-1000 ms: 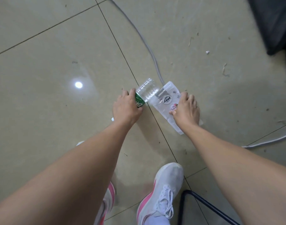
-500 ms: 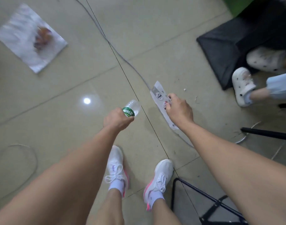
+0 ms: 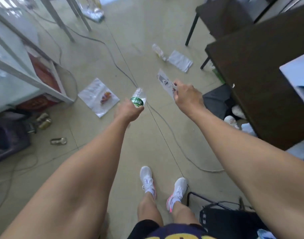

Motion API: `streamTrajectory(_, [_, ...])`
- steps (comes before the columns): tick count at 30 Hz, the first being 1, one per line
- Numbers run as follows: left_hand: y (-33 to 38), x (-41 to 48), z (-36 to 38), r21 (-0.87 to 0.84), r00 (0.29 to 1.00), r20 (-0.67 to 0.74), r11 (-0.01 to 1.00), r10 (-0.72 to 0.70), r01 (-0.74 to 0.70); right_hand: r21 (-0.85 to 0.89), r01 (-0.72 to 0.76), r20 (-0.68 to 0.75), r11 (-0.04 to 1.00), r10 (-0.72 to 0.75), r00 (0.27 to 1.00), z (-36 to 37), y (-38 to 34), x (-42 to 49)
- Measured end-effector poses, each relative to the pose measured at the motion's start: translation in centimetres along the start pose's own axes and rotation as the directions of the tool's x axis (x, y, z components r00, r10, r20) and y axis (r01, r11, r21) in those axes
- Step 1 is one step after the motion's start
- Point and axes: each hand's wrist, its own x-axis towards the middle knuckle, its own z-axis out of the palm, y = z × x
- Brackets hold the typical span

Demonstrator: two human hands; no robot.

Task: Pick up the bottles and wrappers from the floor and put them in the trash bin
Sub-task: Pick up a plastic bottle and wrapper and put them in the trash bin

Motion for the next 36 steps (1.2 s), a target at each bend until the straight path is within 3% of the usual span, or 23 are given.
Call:
streamTrajectory(6, [-0.2,-0.2,-10.3,0.162,0.980,-0.105,0.975,0.171,-0.153,-0.042,0.104,-0.105,0.994,-0.108,0.989,-8.7,-7.0,4.2])
streamTrajectory(13, [0.9,4.5,-14.7,0.185,0.996,0.024,0.978,0.091,-0.093,-0.073,0.132,-0.138,0.989,-0.141,0.980,-11.4,-10.0,12.4])
streamTrajectory(19, [5.9,14.0,-19.4,0.261,0.991,0.064,0.956,0.119,-0.131,0.012,0.098,-0.121,0.995,-0.096,0.988,-13.2,-9.8,26.8])
streamTrajectory(25, [13.5,23.2,-28.4,0.280,0.989,0.065,0.949,0.135,-0.147,0.001,0.125,-0.201,0.992,-0.122,0.972,-19.3,-9.7,41.3])
streamTrajectory(31, [19.2,31.6,-36.9,0.261,0.984,0.089,0.949,0.157,-0.175,-0.002,0.142,-0.221,0.990,-0.139,0.965,-23.9,-13.1,52.8])
streamTrajectory(36, [20.4,41.8,-42.0,0.125,0.984,0.105,0.980,0.141,-0.154,-0.037,0.145,-0.202,0.989,-0.150,0.968,-24.6,-18.5,63.9])
